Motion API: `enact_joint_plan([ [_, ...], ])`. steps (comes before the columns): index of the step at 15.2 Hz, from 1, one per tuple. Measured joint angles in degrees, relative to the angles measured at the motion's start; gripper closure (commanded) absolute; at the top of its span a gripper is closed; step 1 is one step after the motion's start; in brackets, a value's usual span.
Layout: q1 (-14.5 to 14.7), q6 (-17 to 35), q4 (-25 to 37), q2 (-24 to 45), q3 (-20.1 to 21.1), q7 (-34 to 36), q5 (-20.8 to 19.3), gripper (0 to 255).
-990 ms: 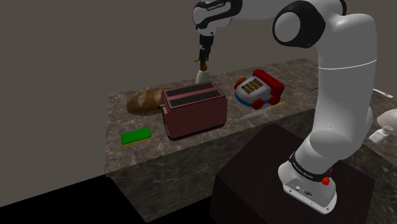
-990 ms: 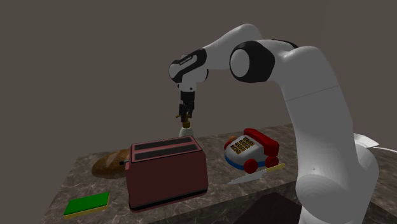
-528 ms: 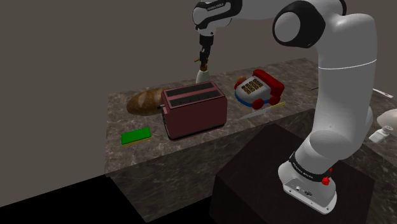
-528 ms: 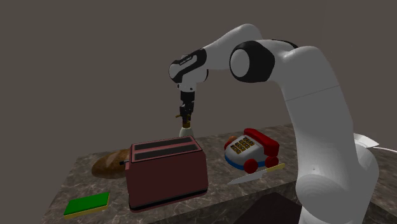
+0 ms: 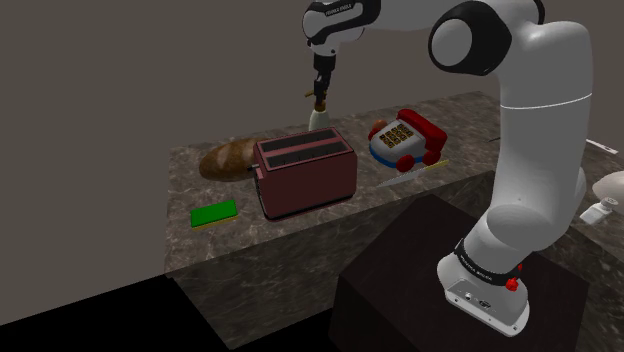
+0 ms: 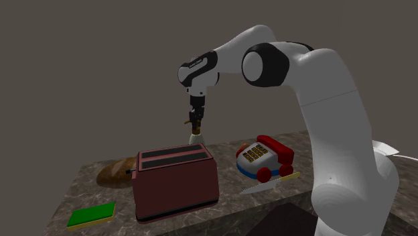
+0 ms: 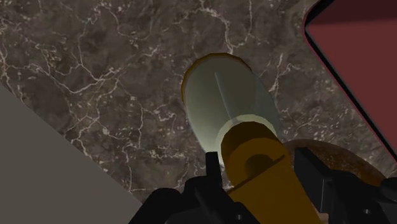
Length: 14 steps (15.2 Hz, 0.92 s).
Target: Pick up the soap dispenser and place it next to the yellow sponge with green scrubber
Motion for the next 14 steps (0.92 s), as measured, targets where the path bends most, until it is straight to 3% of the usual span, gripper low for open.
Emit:
enact_joint_plan([
  [14, -0.44, -10.05, 9.55, -0.54, -0.20, 0.59, -0.30, 255],
])
